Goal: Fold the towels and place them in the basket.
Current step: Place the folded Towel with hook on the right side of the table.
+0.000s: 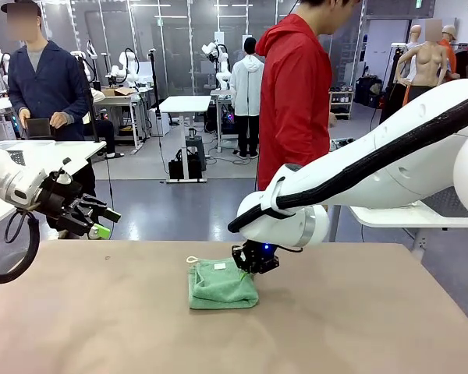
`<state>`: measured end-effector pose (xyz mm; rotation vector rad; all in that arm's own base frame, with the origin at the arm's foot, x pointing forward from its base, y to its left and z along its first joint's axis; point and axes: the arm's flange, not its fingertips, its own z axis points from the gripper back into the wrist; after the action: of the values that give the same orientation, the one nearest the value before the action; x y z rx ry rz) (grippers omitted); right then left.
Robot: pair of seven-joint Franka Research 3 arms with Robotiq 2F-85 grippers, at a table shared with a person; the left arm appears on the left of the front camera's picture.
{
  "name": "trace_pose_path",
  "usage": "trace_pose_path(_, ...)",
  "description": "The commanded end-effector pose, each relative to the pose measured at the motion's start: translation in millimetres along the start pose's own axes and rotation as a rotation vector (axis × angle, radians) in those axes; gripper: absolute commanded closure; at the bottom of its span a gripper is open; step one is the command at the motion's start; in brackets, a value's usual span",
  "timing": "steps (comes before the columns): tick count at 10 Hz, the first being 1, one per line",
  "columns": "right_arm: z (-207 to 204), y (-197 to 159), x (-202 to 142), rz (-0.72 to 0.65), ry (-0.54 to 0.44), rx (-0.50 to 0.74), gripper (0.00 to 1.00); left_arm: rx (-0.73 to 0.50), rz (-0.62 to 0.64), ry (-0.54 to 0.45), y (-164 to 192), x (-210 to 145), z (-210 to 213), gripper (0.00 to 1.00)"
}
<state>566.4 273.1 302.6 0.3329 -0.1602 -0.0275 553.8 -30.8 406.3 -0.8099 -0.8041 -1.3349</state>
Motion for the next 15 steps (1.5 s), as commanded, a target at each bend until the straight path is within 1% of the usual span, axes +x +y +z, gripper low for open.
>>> trace_pose_path(1,35.7,-51.7,-1.0,0.004,-0.012,0.002,0.93,0.004,-0.003,-0.005,-1.1,1.7,0.9,0.04)
trace_pose_path(3,70.7,-101.5,-1.9,0.014,-0.043,-0.018,0.93,0.004,-0.003,-0.005,-1.1,1.7,0.9,0.04)
trace_pose_path(5,100.6,-162.5,7.0,0.036,-0.045,-0.058,0.93,0.004,-0.003,-0.005,-1.1,1.7,0.9,0.04)
trace_pose_path(7,106.8,-225.2,30.3,0.054,-0.079,-0.072,0.93,0.004,-0.003,-0.005,-1.1,1.7,0.9,0.04)
trace_pose_path(8,105.7,-247.4,41.7,0.079,-0.108,-0.068,0.93,0.004,-0.003,-0.005,-1.1,1.7,0.9,0.04)
trace_pose_path(9,106.7,-265.8,52.0,0.104,-0.109,-0.061,0.93,0.004,-0.003,-0.005,-1.1,1.7,0.9,0.04)
trace_pose_path(11,118.1,-290.9,63.0,0.102,-0.095,-0.063,0.93,0.004,-0.003,-0.005,-1.1,1.7,0.9,0.04)
trace_pose_path(13,136.1,-310.5,61.8,0.068,-0.089,-0.061,0.93,0.004,-0.003,-0.005,-1.1,1.7,0.9,0.04)
trace_pose_path(15,135.8,-324.1,61.6,0.033,-0.087,-0.071,0.93,0.004,-0.003,-0.005,-1.1,1.7,0.9,0.04)
